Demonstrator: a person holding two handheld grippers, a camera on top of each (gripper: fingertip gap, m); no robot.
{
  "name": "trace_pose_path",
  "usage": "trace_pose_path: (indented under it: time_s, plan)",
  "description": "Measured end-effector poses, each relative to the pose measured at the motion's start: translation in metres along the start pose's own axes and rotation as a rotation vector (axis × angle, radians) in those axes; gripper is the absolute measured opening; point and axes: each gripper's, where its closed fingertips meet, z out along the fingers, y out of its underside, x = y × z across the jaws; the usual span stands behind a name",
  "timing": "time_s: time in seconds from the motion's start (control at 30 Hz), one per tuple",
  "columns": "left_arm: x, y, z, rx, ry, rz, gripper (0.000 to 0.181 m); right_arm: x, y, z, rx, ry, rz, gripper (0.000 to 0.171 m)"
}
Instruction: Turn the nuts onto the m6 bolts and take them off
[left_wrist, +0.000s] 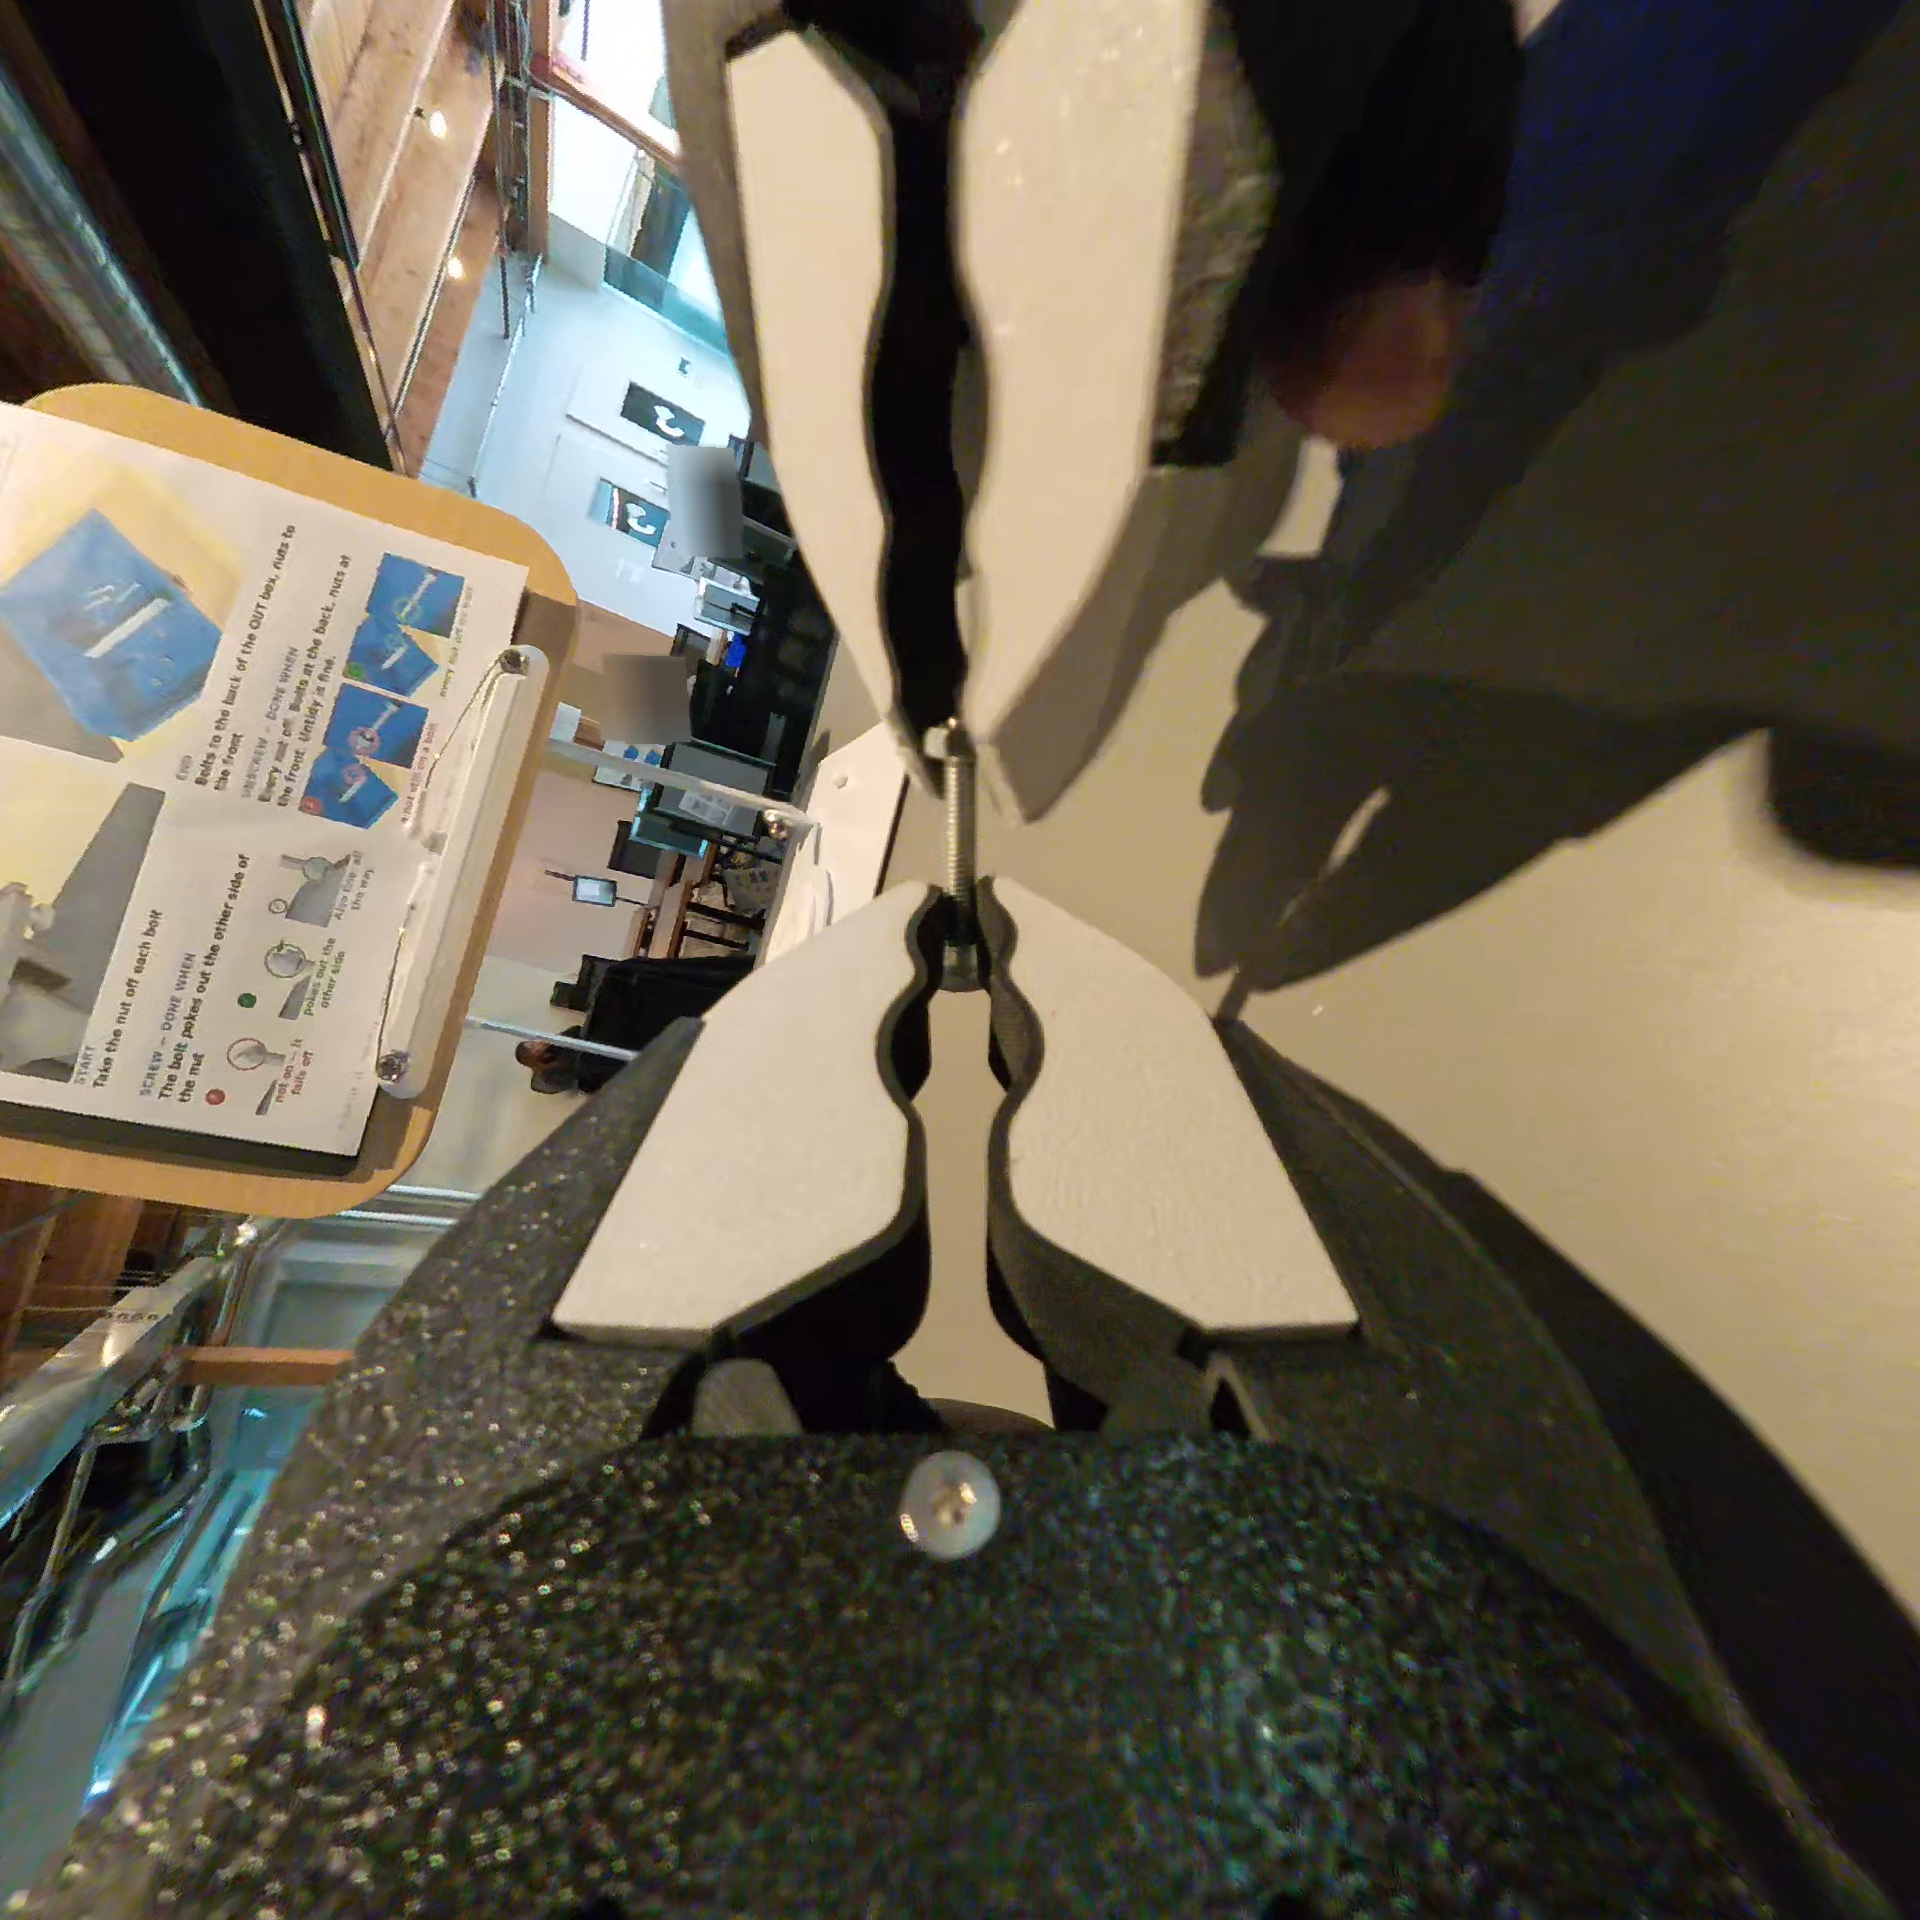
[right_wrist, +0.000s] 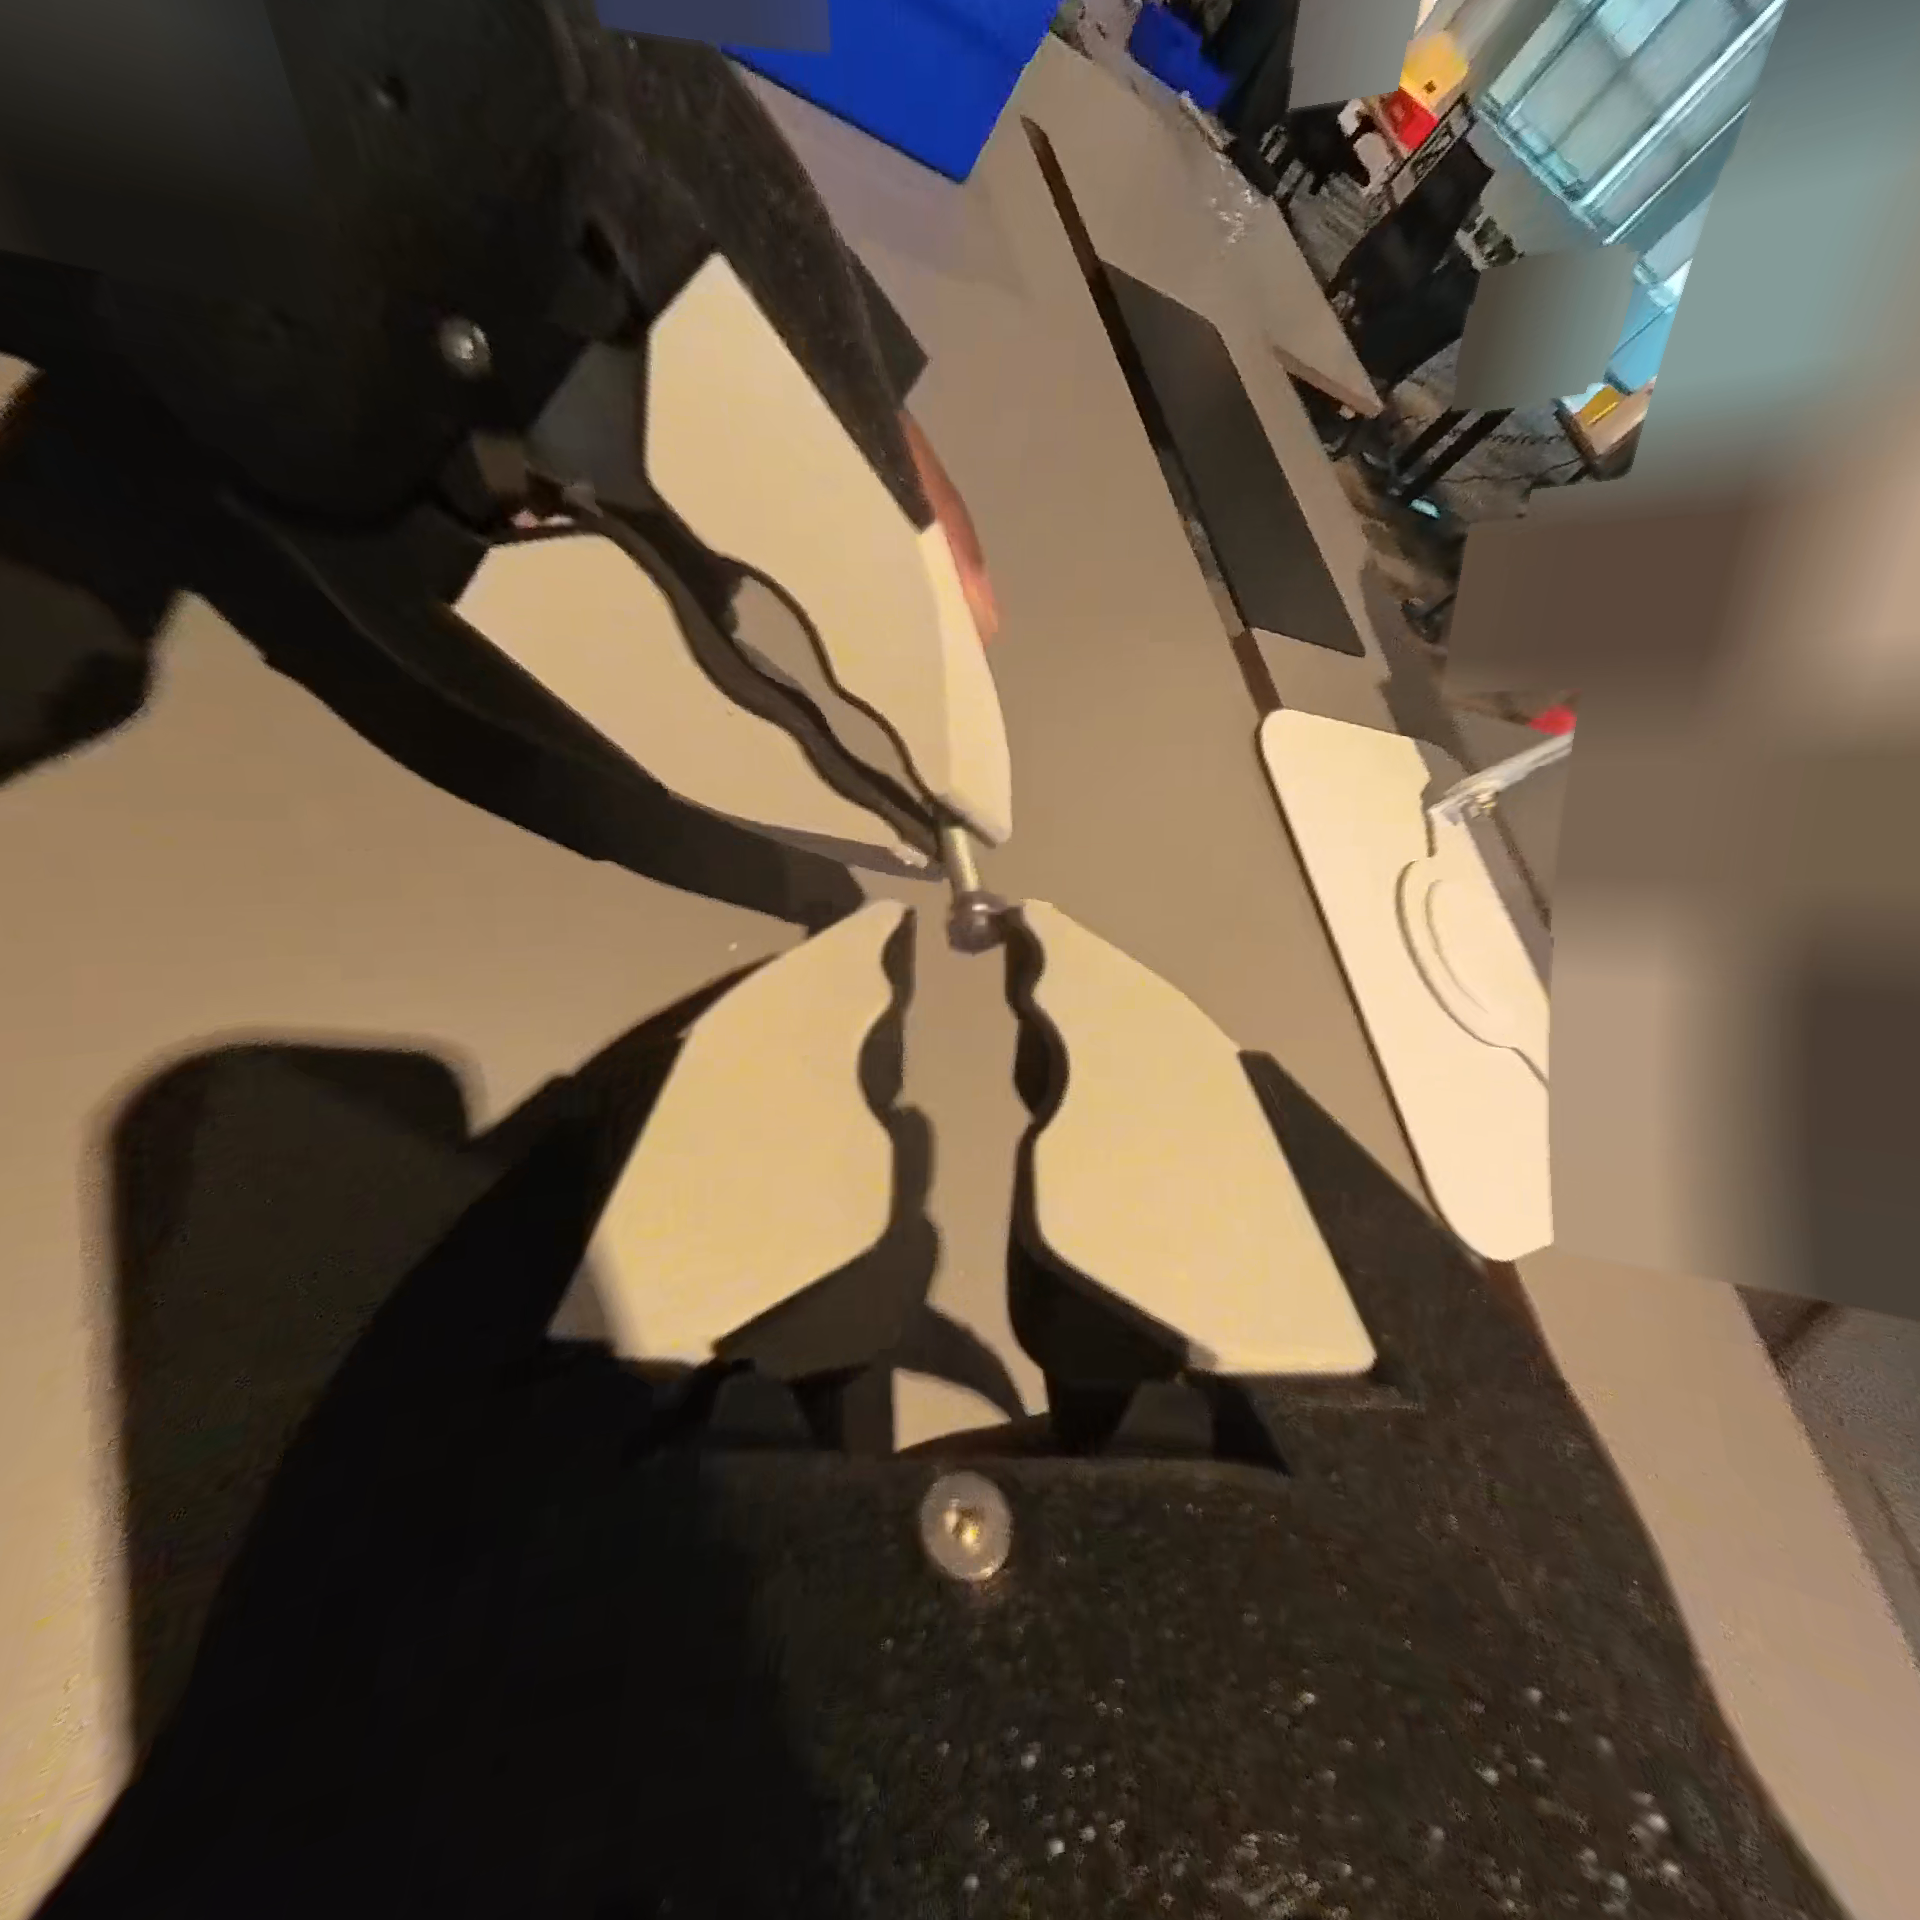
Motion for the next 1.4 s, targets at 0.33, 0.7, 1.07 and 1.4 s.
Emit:
trace_pose_path:
  time_s: [0.33, 0.7, 1.07, 1.4]
  plan:
    - [-0.006, 0.002, -0.001, -0.039, -0.064, 0.095, 0.006, -0.009, -0.011, 0.0, 0.019, -0.397, 1.044, 0.011]
    - [-0.007, 0.006, 0.001, -0.032, -0.041, -0.002, 0.006, 0.003, -0.007, -0.002, -0.013, -0.042, 0.165, 0.026]
    - [-0.002, 0.008, 0.002, -0.069, -0.032, 0.081, 0.006, -0.006, 0.003, 0.005, -0.12, -0.154, 0.564, 0.01]
    - [-0.006, 0.009, 0.002, -0.061, -0.036, -0.003, 0.006, -0.002, 0.003, 0.001, -0.072, -0.223, 0.589, 0.041]
